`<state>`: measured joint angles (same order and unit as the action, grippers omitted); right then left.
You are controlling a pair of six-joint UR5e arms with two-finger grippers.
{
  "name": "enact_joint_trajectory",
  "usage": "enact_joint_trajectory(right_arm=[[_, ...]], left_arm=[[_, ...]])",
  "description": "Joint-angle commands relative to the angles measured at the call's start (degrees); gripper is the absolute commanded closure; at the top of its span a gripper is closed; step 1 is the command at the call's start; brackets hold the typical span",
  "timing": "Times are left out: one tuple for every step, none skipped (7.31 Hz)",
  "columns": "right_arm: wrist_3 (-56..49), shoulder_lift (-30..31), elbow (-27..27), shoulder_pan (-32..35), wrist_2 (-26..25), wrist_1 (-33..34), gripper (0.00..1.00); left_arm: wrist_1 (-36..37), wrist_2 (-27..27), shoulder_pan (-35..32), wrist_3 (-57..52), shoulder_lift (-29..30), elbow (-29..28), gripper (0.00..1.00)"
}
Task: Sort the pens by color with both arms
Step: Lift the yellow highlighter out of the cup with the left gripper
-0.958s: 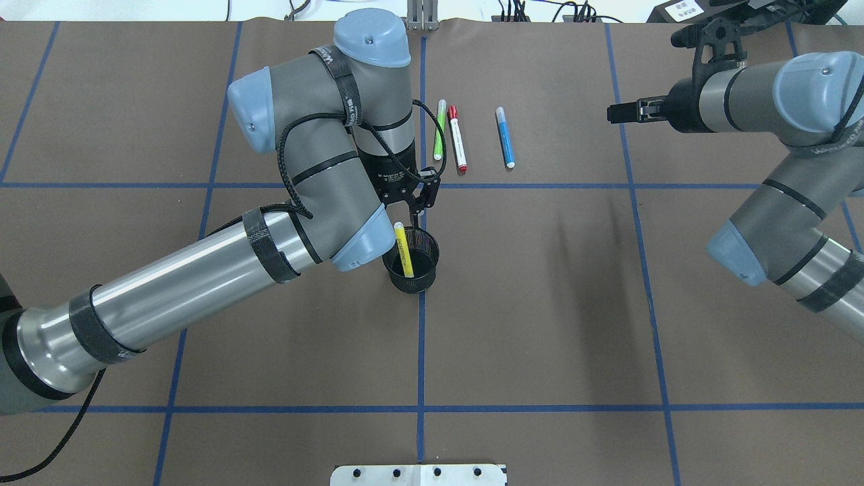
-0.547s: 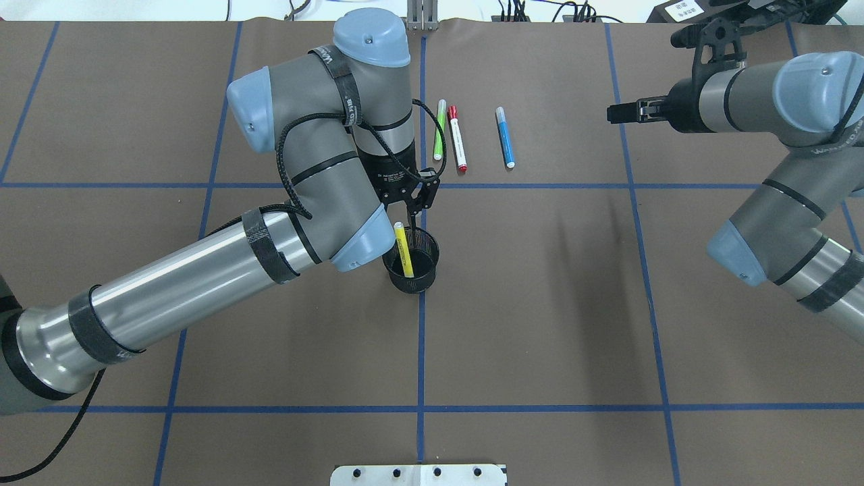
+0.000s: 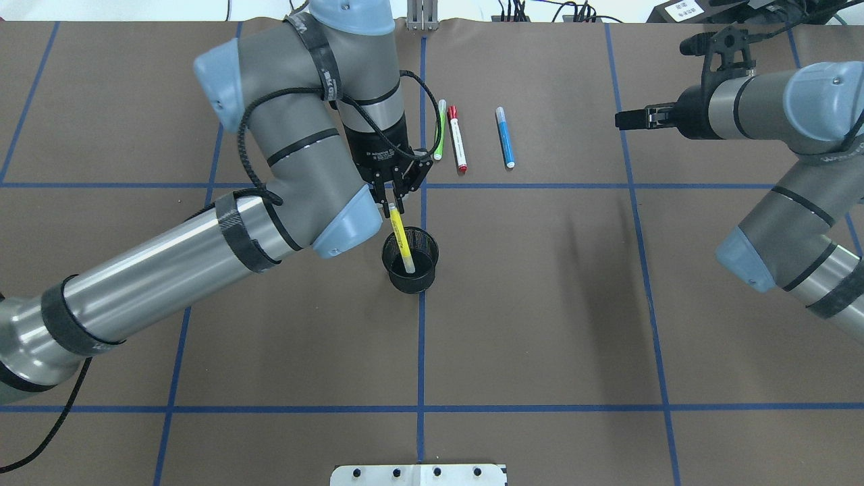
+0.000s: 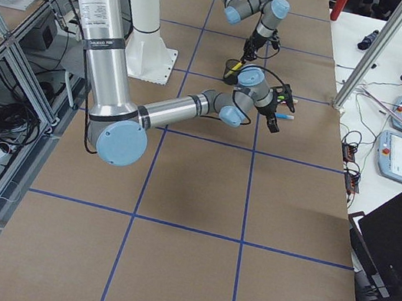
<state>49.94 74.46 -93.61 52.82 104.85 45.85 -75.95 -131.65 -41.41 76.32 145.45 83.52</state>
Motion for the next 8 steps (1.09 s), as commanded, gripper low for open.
enact_joint_trajectory(right_arm=[[0.1, 0.0, 0.1, 0.0, 0.0, -0.1, 0.00], [0.1, -0.1, 0.3, -0.1, -0.1, -0.1, 0.01], [0.2, -0.4, 0.3, -0.1, -0.2, -0.1, 0.00], [0.3, -0.5, -0.1, -0.1, -1.0, -0.1, 0.00], [0.4, -0.2, -0.3, 0.0, -1.4, -0.1, 0.01], [0.6, 0.1, -0.5, 0.1, -1.2, -0.1, 0.01], [0.6, 0.6, -0.5, 0.1, -1.1, -0.1, 0.01], [0.6, 0.8, -0.5, 0.2, -1.0, -0.1, 0.00]], left_arm=[[5.7, -0.1, -4.5, 0.1, -1.8, 12.6, 1.00], [5.7, 0.1, -7.8, 0.1, -1.8, 15.3, 1.00], [5.1, 2.9, -9.2, -0.1, -1.7, 16.1, 1.00], [3.5, 12.4, -9.1, 0.1, -1.7, 17.2, 1.00], [-0.1, 20.6, -8.9, 2.1, -2.0, 17.5, 1.00], [-10.3, 30.7, -6.3, 7.6, -6.4, 18.2, 1.00], [-20.7, 42.3, -2.6, 8.8, -11.9, 18.1, 1.00], [-24.6, 54.4, 3.2, 9.1, -13.9, 16.8, 1.00]])
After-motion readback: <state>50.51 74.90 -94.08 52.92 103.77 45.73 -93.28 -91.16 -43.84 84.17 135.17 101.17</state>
